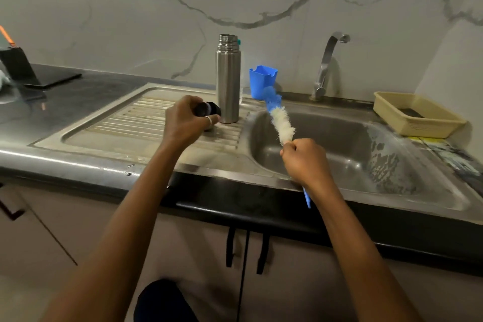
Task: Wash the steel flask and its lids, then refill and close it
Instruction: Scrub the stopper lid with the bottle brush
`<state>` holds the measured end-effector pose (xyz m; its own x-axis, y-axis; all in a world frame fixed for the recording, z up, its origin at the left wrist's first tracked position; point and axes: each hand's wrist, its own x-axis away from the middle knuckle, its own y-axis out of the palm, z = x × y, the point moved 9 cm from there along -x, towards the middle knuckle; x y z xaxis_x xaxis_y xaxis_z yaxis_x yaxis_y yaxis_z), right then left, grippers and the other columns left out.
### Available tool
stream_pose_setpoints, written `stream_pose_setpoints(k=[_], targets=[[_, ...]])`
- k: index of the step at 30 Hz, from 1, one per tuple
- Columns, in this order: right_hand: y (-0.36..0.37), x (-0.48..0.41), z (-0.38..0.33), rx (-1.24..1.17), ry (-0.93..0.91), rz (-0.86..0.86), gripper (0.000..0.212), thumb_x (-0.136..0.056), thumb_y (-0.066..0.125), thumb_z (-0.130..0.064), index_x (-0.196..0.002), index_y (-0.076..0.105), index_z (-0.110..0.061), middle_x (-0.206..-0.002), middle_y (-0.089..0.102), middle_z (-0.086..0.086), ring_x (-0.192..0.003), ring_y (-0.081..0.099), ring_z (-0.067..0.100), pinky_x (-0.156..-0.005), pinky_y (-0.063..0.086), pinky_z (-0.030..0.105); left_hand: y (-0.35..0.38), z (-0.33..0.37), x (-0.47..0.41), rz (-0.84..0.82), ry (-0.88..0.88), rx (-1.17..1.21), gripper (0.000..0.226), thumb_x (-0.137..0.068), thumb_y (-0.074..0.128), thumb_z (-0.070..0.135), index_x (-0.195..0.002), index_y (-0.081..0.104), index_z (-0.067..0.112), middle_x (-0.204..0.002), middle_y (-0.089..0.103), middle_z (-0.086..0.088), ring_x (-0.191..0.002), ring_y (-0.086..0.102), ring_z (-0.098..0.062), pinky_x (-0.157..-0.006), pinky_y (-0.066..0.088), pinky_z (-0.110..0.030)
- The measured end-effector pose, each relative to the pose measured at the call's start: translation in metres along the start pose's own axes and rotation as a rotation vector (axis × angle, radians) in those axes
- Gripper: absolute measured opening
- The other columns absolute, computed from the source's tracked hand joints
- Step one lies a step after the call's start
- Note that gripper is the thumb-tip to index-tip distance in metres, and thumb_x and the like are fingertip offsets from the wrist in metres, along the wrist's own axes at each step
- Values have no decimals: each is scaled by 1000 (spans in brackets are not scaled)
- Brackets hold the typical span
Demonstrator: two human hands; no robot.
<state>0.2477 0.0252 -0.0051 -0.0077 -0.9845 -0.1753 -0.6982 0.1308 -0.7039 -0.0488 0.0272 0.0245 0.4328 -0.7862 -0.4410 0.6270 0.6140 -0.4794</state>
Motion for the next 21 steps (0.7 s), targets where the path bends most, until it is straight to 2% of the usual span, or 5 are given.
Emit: stream_pose_setpoints(k=[5,8,14,18,21], targets=[[17,-1,-18,72,-34,-1,31,-100,46,-23,-75,59,-10,-68,58,4,-59,50,13,-48,29,24,-36,-43,-25,53,-142,-96,49,-68,90,38,-107,72,15,-103,72,-2,-101,65,-23,-91,55,-40],[23,-1,-22,118,-49,1,32,-102,44,-23,-76,59,-10,-67,55,0,-58,47,7,-46,27,23,-45,-57,-42,38,-178,-193,42,-72,88,34,-105,75,12,-100,73,-6,-100,65,-26,-88,54,-38],[22,-4,-19,145,-50,32,33,-103,43,-24,-83,64,-9,-77,64,7,-61,54,12,-48,31,25,-36,-77,-76,-48,-245,-367,24,-74,80,23,-81,72,2,-78,67,-12,-82,61,-31,-59,36,-29],[24,-5,-17,191,-42,21,33,-103,43,-24,-91,69,-7,-80,65,5,-62,53,10,-49,31,24,-21,-81,-87,-124,-234,-443,29,-78,82,27,-83,65,4,-89,64,-15,-88,56,-32,-69,36,-32],[26,-7,-16,176,-35,24,35,-102,43,-24,-92,70,-4,-82,67,9,-72,59,23,-57,35,28,-15,-81,-91,-150,-231,-458,29,-78,84,27,-80,61,9,-93,64,-15,-91,55,-32,-71,37,-32]])
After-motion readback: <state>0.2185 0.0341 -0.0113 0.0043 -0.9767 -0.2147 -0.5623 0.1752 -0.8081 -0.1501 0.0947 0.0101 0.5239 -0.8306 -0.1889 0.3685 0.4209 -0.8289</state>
